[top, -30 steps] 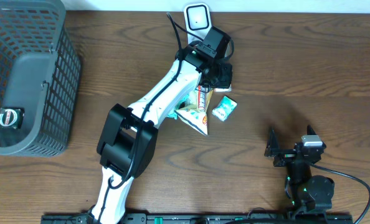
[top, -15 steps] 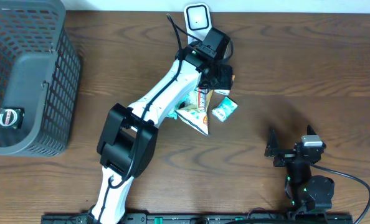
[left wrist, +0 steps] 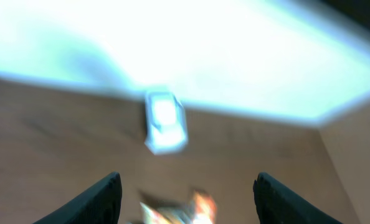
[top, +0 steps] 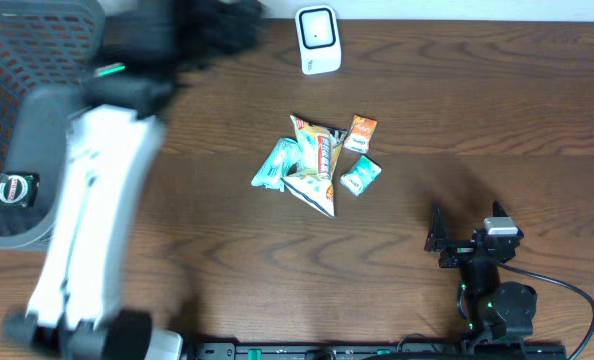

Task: Scan the item barcode
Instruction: 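Reach the left gripper into the basket toward the Zam-Buk tin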

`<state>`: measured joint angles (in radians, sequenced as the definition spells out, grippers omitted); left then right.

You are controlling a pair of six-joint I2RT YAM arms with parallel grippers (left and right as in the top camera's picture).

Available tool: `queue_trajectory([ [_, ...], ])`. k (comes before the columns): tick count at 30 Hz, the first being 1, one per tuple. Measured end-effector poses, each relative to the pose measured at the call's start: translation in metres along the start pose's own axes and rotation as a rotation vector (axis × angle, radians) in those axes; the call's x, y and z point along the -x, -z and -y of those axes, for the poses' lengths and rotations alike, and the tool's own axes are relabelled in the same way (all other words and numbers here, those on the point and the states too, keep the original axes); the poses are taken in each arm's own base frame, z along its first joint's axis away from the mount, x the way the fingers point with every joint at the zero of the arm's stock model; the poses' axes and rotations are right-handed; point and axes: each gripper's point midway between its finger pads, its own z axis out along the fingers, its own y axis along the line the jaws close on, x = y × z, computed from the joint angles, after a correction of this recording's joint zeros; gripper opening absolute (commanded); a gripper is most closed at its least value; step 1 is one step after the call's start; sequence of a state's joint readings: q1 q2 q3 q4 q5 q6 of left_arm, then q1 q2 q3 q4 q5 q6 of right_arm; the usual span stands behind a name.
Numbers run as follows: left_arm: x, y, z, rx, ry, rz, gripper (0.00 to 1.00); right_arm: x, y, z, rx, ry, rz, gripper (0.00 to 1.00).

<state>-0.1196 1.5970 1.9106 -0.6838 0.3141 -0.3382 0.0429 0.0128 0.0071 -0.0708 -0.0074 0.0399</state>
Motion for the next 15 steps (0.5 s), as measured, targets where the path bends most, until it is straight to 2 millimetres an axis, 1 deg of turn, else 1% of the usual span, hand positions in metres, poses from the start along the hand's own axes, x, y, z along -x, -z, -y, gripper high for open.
queue_trajectory([
  [1,0.018,0.02,-0.014,0.043,-0.001,0.064,0.66,0.0,0.0,0.0,0.0,0.0,0.0,0.99],
  [2,0.032,0.037,-0.028,0.088,-0.003,0.116,0.66,0.0,0.0,0.0,0.0,0.0,0.0,0.99],
  [3,0.048,0.058,-0.048,0.157,0.005,0.179,0.67,0.0,0.0,0.0,0.0,0.0,0.0,0.99],
  [4,0.059,0.074,-0.068,0.227,0.013,0.227,0.67,0.0,0.0,0.0,0.0,0.0,0.0,0.99],
  [5,0.065,0.084,-0.083,0.276,0.022,0.253,0.67,0.0,0.0,0.0,0.0,0.0,0.0,0.99],
  [6,0.071,0.097,-0.107,0.356,0.04,0.283,0.67,0.0,0.0,0.0,0.0,0.0,0.0,0.99],
  [7,0.075,0.106,-0.127,0.418,0.056,0.3,0.67,0.0,0.0,0.0,0.0,0.0,0.0,0.99],
  [8,0.078,0.115,-0.154,0.498,0.081,0.317,0.67,0.0,0.0,0.0,0.0,0.0,0.0,0.99],
  [10,0.079,0.128,-0.194,0.608,0.122,0.329,0.67,0.0,0.0,0.0,0.0,0.0,0.0,0.99],
  [11,0.076,0.132,-0.216,0.665,0.146,0.325,0.67,0.0,0.0,0.0,0.0,0.0,0.0,0.99],
  [12,0.071,0.136,-0.239,0.721,0.171,0.315,0.67,0.0,0.0,0.0,0.0,0.0,0.0,0.99],
  [13,0.066,0.138,-0.257,0.765,0.193,0.304,0.67,0.0,0.0,0.0,0.0,0.0,0.0,0.99],
  [15,0.05,0.14,-0.297,0.859,0.23,0.254,0.67,0.0,0.0,0.0,0.0,0.0,0.0,0.99],
])
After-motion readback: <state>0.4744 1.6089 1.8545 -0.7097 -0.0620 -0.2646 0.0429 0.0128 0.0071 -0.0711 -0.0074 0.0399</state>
